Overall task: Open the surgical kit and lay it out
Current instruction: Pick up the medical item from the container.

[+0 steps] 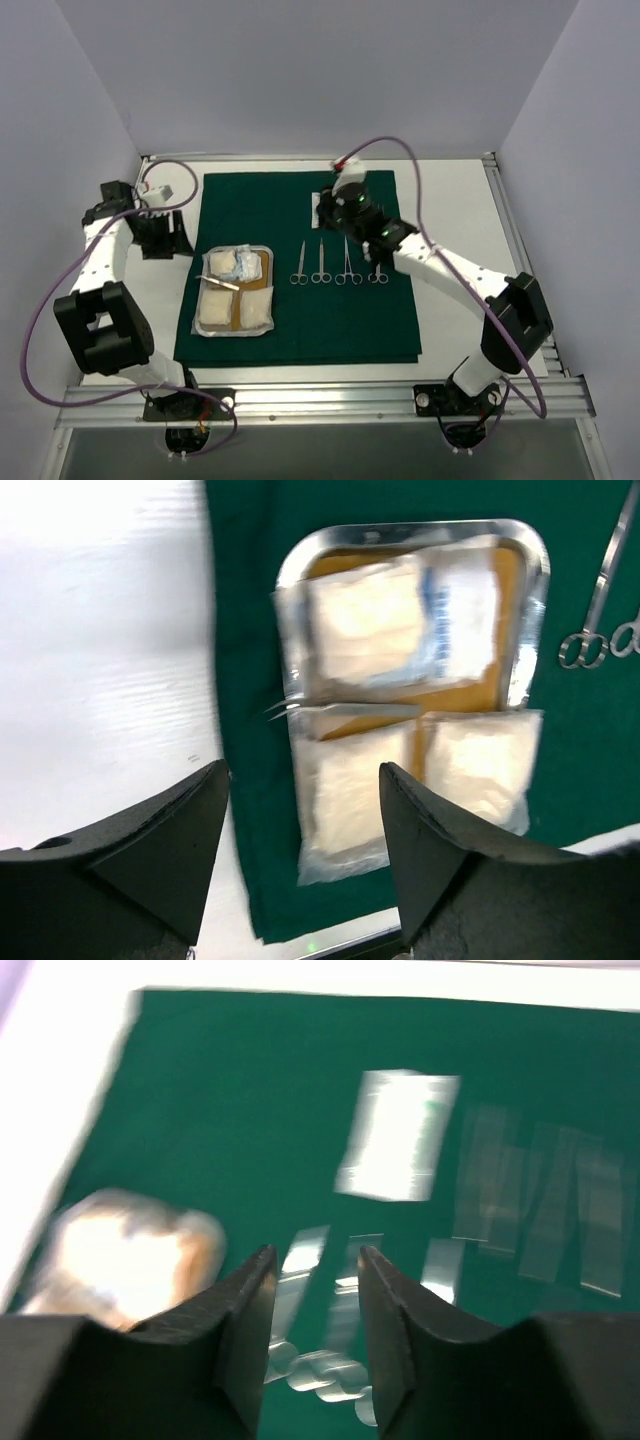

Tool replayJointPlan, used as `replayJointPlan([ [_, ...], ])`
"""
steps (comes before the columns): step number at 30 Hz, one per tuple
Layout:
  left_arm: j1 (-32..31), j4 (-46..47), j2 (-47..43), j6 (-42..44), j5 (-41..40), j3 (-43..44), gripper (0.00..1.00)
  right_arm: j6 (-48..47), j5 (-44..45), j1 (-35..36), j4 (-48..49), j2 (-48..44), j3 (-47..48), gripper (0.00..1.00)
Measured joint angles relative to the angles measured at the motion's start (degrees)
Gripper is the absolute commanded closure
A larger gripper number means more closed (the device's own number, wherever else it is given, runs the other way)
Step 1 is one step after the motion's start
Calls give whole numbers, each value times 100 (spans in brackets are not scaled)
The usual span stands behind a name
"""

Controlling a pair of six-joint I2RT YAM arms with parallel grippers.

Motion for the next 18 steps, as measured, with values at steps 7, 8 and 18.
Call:
replayJointPlan([
  [7,1456,-57,0,369,136,-28,31,-684,-632,1910,367,1753,1482,77],
  [8,1569,-74,0,426,162,-31,31,-776,-776,2041,372,2142,1779,76],
  [18,2090,-208,28,745,356,-168,31,-1266,-1641,2531,-127,5031,4614,71],
])
